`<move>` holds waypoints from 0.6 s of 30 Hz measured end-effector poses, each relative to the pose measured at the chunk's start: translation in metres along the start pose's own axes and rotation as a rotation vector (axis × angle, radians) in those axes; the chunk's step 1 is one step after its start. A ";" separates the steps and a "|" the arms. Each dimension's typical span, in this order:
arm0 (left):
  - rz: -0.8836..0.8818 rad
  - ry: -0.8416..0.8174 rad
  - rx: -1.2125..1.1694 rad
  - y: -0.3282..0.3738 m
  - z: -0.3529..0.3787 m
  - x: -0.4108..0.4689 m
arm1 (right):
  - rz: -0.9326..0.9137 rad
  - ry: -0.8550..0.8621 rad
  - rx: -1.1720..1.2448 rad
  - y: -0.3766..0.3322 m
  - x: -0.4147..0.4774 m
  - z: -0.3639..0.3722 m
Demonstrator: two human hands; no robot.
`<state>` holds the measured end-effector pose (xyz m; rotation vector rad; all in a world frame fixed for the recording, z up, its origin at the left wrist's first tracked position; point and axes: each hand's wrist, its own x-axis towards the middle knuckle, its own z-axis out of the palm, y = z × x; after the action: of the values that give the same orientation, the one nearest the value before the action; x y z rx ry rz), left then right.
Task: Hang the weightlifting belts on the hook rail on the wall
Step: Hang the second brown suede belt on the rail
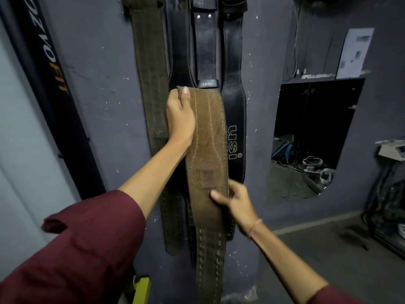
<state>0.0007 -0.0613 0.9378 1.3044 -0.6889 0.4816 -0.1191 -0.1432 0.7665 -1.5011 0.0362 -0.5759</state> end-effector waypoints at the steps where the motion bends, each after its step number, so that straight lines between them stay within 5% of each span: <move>1: 0.004 -0.018 0.010 0.001 0.002 0.000 | -0.077 -0.001 0.041 -0.024 0.013 0.005; 6: 0.043 -0.039 0.084 -0.004 0.002 -0.017 | -0.234 0.074 0.130 -0.107 0.066 0.019; 10: 0.103 0.066 0.100 -0.008 -0.012 -0.032 | -0.292 0.129 0.095 -0.106 0.072 0.031; 14: 0.114 -0.033 0.098 -0.030 -0.019 -0.079 | -0.288 0.173 0.157 -0.111 0.082 0.033; 18: -0.117 -0.197 0.108 -0.079 -0.028 -0.142 | -0.230 0.201 0.233 -0.122 0.088 0.026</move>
<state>-0.0417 -0.0424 0.7795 1.4986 -0.7531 0.3009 -0.0738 -0.1478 0.9127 -1.2244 -0.0479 -0.8850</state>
